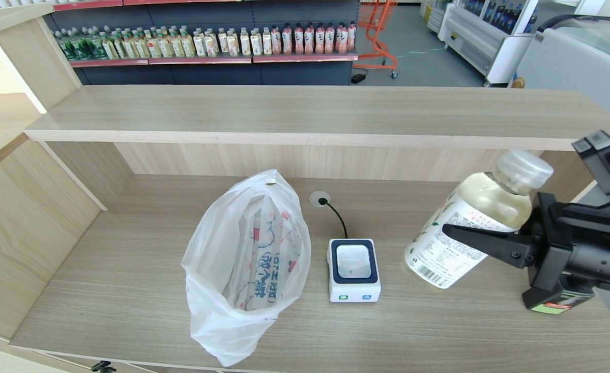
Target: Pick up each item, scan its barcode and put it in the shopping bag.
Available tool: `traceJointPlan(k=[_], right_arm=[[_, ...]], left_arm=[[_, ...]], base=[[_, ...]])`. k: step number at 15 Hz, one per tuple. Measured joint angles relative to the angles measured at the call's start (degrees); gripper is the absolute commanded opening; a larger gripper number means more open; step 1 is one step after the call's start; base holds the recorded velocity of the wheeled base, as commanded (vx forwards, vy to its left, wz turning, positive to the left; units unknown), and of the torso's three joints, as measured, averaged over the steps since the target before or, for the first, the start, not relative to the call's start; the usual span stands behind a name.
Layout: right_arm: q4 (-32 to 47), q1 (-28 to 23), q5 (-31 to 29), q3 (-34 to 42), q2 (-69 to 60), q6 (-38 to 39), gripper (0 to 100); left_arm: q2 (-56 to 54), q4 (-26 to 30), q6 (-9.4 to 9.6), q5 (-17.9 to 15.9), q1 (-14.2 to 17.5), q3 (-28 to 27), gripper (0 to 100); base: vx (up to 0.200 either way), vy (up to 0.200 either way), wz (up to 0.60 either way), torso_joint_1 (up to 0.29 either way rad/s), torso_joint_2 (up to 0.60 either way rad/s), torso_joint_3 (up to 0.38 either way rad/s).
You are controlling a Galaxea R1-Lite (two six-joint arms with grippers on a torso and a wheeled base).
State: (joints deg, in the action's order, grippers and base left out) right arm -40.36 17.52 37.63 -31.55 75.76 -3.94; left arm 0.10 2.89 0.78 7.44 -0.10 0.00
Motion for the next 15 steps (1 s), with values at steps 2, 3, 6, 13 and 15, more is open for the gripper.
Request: traceJointPlan(k=[2, 3, 6, 13, 15], right_arm=[[0.0, 0.3, -3.3, 1.0, -2.7, 3.8, 0], [-0.1, 0.3, -5.3, 1.1, -3.6, 5.9, 0], [-0.1, 0.2, -6.4, 1.4, -4.7, 8.9, 0], [0.0, 0.4, -6.4, 1.2, -4.1, 16.2, 0], [0.1, 0.3, -6.5, 1.2, -3.1, 16.8, 0]], left_arm=[[0.0, 0.0, 0.04, 0.0, 0.0, 0.0, 100], [0.0, 0.0, 0.09, 0.0, 0.0, 0.0, 100], [0.0, 0.0, 0.09, 0.0, 0.0, 0.0, 100], [0.0, 0.0, -0.1, 0.0, 0.0, 0.0, 100], [0.0, 0.0, -0.07, 0.0, 0.0, 0.0, 100]], base=[[0.0, 0.0, 0.0, 0.0, 0.0, 0.0], [0.0, 0.0, 0.0, 0.0, 0.0, 0.0], [0.0, 0.0, 0.0, 0.0, 0.0, 0.0], [0.0, 0.2, 0.0, 0.002, 0.0, 0.004], [0.0, 0.2, 0.0, 0.002, 0.0, 0.002]])
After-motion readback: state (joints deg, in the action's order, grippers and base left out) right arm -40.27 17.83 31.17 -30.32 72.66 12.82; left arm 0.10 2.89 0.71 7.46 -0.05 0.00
